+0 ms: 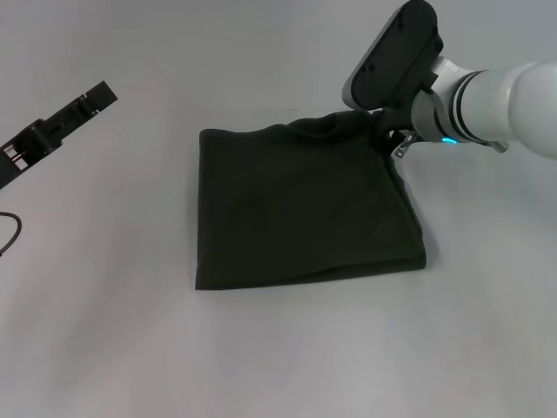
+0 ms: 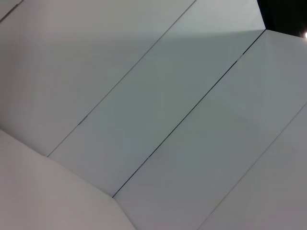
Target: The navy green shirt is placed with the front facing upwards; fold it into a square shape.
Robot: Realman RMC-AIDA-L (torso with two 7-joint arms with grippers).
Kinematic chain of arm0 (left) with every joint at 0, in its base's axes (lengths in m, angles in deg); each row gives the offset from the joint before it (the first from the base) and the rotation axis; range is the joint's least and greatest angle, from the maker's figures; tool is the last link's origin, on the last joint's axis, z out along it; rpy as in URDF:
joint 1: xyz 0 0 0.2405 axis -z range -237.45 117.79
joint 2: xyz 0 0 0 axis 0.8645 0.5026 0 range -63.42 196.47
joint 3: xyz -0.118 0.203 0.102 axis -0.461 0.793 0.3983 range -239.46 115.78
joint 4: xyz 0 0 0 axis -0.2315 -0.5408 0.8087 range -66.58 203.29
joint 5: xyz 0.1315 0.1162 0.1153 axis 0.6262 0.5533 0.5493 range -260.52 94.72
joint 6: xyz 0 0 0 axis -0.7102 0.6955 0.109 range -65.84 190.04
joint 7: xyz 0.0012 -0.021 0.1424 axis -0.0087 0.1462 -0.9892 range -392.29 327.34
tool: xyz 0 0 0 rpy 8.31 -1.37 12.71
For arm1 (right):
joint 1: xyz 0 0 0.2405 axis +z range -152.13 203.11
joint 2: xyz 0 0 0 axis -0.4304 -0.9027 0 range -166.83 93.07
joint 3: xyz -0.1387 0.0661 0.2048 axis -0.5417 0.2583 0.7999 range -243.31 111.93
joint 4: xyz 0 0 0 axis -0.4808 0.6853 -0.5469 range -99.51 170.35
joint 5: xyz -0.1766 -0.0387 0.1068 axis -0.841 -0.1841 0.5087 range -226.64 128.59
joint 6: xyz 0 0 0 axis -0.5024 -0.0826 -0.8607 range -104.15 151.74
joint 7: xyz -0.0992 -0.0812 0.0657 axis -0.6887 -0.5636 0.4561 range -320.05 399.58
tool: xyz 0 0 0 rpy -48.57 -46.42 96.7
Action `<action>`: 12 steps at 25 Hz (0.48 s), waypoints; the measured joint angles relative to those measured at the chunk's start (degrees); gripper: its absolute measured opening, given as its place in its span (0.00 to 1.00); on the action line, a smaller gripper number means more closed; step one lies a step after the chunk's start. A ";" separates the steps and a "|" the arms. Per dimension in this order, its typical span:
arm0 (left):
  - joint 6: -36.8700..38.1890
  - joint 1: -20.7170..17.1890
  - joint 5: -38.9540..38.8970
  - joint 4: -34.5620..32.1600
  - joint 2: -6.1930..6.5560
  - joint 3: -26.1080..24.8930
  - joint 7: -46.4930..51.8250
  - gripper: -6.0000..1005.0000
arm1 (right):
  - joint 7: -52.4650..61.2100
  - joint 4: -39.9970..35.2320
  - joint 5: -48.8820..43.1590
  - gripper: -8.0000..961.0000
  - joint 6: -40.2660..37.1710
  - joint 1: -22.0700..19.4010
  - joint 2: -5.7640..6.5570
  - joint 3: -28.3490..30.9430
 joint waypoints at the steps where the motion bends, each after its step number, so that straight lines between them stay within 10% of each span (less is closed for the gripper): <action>1: 0.00 0.01 0.00 0.00 0.00 0.00 0.01 0.94 | 0.00 0.30 0.00 0.02 0.10 0.15 0.00 0.01; 12: 0.08 -0.05 -1.33 0.40 -0.07 0.00 0.17 0.94 | 5.39 7.82 -4.95 0.17 2.23 3.42 0.11 1.69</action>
